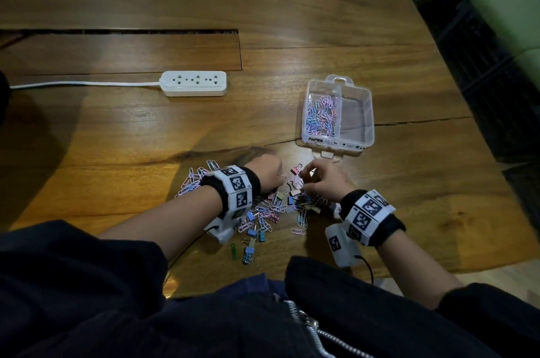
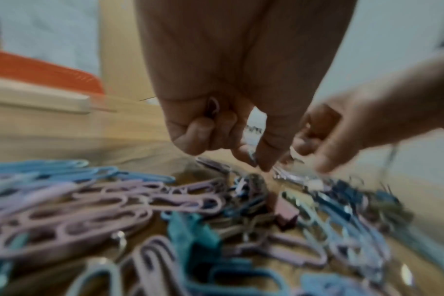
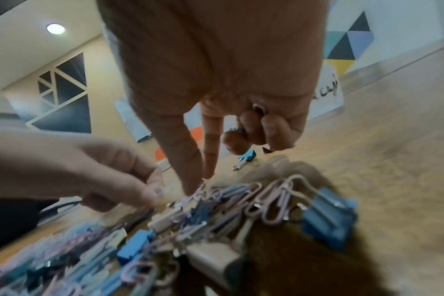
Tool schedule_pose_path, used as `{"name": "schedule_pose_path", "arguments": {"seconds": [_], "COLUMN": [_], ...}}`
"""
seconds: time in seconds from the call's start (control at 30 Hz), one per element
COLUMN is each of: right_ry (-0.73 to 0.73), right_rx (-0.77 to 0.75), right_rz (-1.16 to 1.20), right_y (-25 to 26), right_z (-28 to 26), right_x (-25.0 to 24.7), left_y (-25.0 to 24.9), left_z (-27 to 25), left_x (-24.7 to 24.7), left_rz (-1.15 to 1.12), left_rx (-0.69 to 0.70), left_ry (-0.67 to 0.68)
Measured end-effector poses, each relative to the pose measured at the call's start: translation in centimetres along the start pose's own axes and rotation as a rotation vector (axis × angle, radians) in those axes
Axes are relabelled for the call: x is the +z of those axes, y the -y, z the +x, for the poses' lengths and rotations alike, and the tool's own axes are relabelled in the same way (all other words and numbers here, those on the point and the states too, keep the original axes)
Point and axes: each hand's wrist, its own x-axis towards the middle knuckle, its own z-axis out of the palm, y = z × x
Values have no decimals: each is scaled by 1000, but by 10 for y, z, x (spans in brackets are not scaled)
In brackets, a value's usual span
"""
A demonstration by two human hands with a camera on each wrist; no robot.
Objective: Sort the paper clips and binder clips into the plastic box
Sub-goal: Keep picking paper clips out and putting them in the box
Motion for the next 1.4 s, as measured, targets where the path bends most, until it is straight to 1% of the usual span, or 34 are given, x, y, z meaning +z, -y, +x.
{"name": "schedule_pose_path", "arguments": {"seconds": [0.07,0.1,0.17,0.2,0.23,0.27,0.3,0.37,0.43,0.5,0.6,0.67,0.7,0.73,0.77,0.87,0.9,0.97,1.07,1.23,1.3,1.4], "right_ry": [17,2,-18,-26,-39,-54,-63,-55,-31,12,27,9,-5,-25,-45,-53,-28,30,69,76,44,-28], "right_rx": [-21,-44,-87,-105,-121,-135,-143,-153,-151,-150,-128,-108,-81,-46,-10,59,70,90,102,118,131,121], "right_rz": [-102,-137,-204,-245,-287,-323,-351,-381,-401,-398,-259,-139,-33,107,256,625,726,875,939,908,901,897], "right_y": [-2,-2,1,3,4,6,7,9,8,6,1,-3,-4,-5,-6,-14,-16,-21,-22,-22,-21,-20], "right_z": [-2,-2,-1,-1,-1,-2,-2,-3,-1,1,1,0,-1,-3,-5,-9,-9,-10,-13,-13,-14,-16], "right_x": [3,4,6,7,7,8,8,10,13,15,15,13,10,7,3,-9,-12,-16,-18,-18,-16,-14], "left_y": [4,7,12,14,16,16,16,16,17,17,15,16,17,18,19,21,20,20,16,14,14,18], "left_z": [-2,-3,-6,-9,-11,-13,-15,-17,-16,-16,-17,-16,-16,-15,-15,-15,-17,-17,-17,-14,-14,-13], "left_x": [-6,-9,-15,-18,-21,-22,-23,-23,-21,-20,-19,-21,-22,-23,-23,-18,-15,-8,-1,6,8,6], "left_rz": [-219,-389,-899,-1140,-1314,-1413,-1463,-1479,-1441,-1354,-1293,-1309,-1278,-1189,-1028,-385,-248,-118,-22,99,112,44], "left_rx": [-35,-56,-88,-80,-53,-24,-2,8,-8,-24,-34,-88,-124,-155,-179,-188,-182,-172,-152,-41,-24,21], "left_ry": [-6,-3,56,101,143,179,204,236,258,259,225,191,178,156,121,-32,-54,-44,-16,-6,27,88]}}
